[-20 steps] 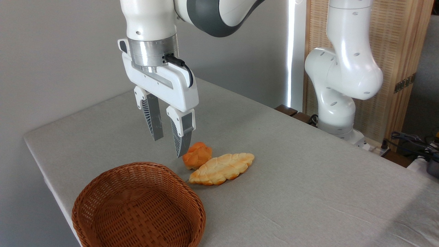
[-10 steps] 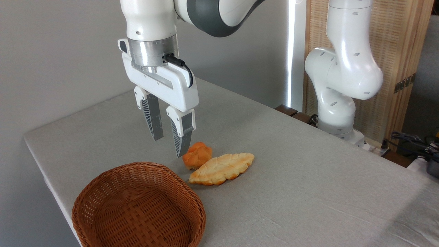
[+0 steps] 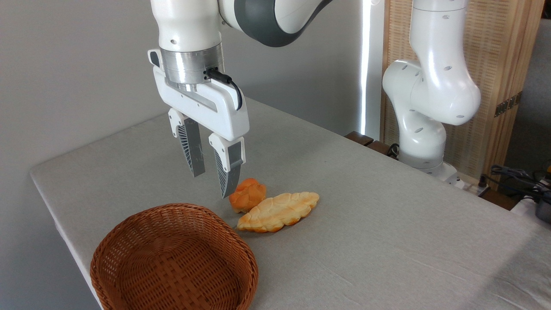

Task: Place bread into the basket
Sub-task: 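Lower the gripper onto the orange bread roll and close on it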

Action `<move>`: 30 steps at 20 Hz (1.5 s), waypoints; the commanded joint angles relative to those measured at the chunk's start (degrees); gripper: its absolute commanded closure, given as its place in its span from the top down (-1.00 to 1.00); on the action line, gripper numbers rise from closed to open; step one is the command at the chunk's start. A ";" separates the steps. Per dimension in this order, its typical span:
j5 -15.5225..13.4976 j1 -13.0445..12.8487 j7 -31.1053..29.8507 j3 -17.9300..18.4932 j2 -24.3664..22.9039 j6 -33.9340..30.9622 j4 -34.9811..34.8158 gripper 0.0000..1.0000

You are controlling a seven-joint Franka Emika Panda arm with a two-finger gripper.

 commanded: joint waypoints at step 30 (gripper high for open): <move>0.39 -9.53 16.84 0.01 -0.55 5.62 -15.65 1.00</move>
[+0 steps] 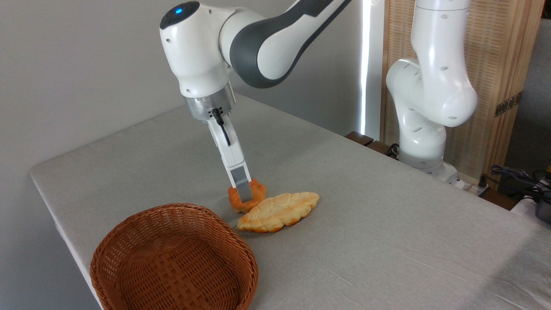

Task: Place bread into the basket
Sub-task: 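Lower the gripper onto the orange bread roll and close on it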

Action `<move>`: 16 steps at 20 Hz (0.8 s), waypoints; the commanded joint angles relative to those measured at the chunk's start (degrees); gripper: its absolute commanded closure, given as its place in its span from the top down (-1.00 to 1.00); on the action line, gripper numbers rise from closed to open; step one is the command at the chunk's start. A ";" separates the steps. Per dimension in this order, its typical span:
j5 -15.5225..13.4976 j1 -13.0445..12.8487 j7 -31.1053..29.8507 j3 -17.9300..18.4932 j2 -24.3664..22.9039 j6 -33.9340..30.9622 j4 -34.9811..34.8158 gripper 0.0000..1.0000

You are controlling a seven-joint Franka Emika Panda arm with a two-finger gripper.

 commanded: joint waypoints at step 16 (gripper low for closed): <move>2.38 -2.25 0.82 0.50 3.30 3.45 -0.96 0.39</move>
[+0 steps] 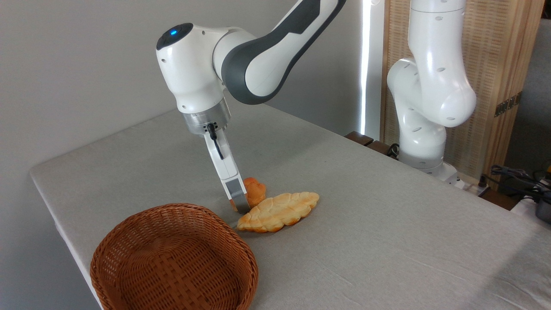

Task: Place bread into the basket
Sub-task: 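Lower the gripper onto the orange bread roll and close on it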

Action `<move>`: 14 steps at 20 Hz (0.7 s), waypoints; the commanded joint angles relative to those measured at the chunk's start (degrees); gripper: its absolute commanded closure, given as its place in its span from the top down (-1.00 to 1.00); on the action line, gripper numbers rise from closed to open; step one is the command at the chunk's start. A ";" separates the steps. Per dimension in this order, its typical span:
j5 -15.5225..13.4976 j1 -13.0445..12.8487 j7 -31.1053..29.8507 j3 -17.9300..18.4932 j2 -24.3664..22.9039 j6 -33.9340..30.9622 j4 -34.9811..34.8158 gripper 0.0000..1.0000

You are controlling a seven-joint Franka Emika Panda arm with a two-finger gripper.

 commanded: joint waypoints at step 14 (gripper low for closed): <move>0.74 -0.52 0.35 0.51 -0.34 0.06 -0.17 0.10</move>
